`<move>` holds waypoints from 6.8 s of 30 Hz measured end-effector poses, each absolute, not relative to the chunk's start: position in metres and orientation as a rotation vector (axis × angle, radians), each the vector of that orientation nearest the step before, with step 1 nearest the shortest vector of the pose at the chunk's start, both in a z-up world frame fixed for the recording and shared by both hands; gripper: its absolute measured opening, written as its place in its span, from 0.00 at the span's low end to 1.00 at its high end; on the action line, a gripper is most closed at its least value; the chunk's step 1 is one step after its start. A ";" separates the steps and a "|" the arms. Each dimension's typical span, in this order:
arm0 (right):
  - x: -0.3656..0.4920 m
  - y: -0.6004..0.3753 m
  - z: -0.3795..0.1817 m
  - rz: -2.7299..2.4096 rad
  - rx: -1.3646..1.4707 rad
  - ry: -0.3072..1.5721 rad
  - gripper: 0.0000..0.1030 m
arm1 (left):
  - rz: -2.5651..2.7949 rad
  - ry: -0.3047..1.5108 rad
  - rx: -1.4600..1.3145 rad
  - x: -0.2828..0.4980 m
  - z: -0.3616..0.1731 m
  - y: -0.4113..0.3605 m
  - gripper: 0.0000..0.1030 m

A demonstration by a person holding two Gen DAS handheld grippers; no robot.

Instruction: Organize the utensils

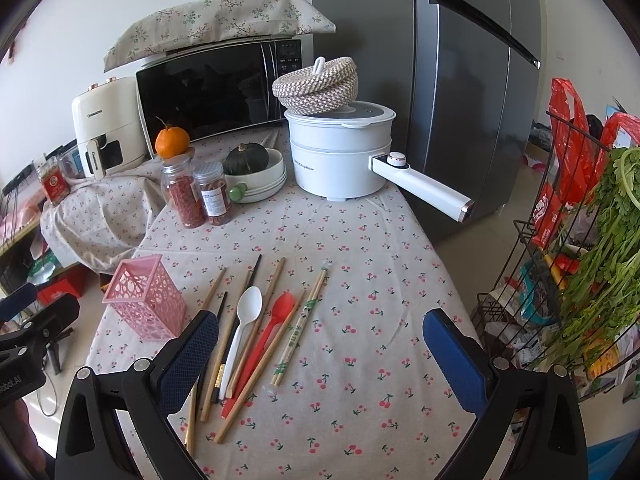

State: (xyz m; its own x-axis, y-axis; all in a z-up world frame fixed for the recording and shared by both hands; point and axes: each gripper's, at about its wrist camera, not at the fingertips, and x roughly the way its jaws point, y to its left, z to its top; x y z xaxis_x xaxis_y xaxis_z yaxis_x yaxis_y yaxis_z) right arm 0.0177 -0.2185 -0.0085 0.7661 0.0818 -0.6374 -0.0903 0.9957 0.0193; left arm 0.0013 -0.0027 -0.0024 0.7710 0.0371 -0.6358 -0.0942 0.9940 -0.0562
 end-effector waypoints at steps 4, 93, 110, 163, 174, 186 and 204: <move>0.018 -0.219 -0.009 0.093 -0.013 0.692 1.00 | 0.073 0.682 -0.097 0.000 -0.002 -0.001 0.99; 0.096 -0.293 -0.061 0.040 0.120 0.977 0.99 | -0.131 1.324 -0.100 0.182 -0.120 -0.085 0.51; 0.111 -0.291 -0.074 0.069 0.136 1.027 0.98 | -0.082 1.317 -0.063 0.194 -0.134 -0.081 0.12; 0.165 -0.233 -0.051 0.155 0.211 0.816 0.05 | 0.180 0.234 -0.024 0.074 -0.013 0.069 0.12; 0.118 -0.224 0.002 0.243 0.256 0.623 0.05 | 0.080 0.380 -0.062 0.075 -0.021 0.068 0.18; 0.098 -0.143 0.023 0.345 0.302 0.491 0.05 | 0.043 0.821 -0.300 0.049 -0.026 0.118 0.69; 0.103 -0.029 0.010 0.026 0.253 0.175 0.05 | 0.104 0.887 -0.351 0.038 -0.029 0.175 0.75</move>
